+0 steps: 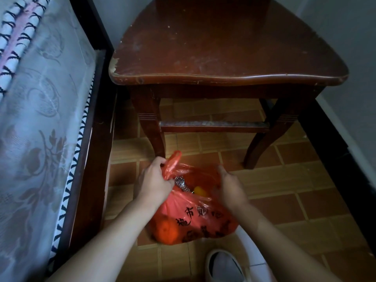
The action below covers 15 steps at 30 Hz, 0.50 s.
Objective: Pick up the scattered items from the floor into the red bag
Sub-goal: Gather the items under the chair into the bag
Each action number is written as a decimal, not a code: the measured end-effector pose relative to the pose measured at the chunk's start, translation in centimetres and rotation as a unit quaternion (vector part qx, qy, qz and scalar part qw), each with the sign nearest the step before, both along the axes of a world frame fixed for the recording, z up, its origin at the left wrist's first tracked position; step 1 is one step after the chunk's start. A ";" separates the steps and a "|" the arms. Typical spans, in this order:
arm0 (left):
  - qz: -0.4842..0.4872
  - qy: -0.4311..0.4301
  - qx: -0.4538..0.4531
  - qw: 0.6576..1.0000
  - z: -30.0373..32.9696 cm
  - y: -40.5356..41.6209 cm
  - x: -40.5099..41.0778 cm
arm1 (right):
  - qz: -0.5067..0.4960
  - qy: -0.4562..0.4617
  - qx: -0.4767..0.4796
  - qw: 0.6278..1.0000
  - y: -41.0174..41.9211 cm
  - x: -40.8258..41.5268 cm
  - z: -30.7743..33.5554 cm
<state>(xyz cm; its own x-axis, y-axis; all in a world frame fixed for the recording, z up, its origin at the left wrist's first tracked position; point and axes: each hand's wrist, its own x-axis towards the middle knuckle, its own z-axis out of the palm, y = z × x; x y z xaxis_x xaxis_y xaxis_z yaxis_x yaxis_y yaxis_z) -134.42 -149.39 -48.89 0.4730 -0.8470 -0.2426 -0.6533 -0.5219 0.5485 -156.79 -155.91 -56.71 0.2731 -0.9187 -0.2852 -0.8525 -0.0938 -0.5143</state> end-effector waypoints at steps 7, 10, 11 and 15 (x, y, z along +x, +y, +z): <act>-0.016 -0.024 -0.058 0.998 1.7 -0.6 0.9 | -0.015 -0.106 -0.105 0.989 1.0 0.5 4.4; -0.026 -0.004 -0.156 0.987 3.3 -1.4 0.7 | -0.018 -0.160 -0.149 0.976 1.1 0.7 7.6; -0.034 0.010 -0.186 0.982 3.9 -1.6 0.4 | -0.023 -0.183 -0.161 0.970 1.2 0.8 8.9; -0.051 0.062 -0.255 0.964 6.6 -1.8 -1.3 | -0.060 -0.291 -0.193 0.935 1.5 1.3 14.1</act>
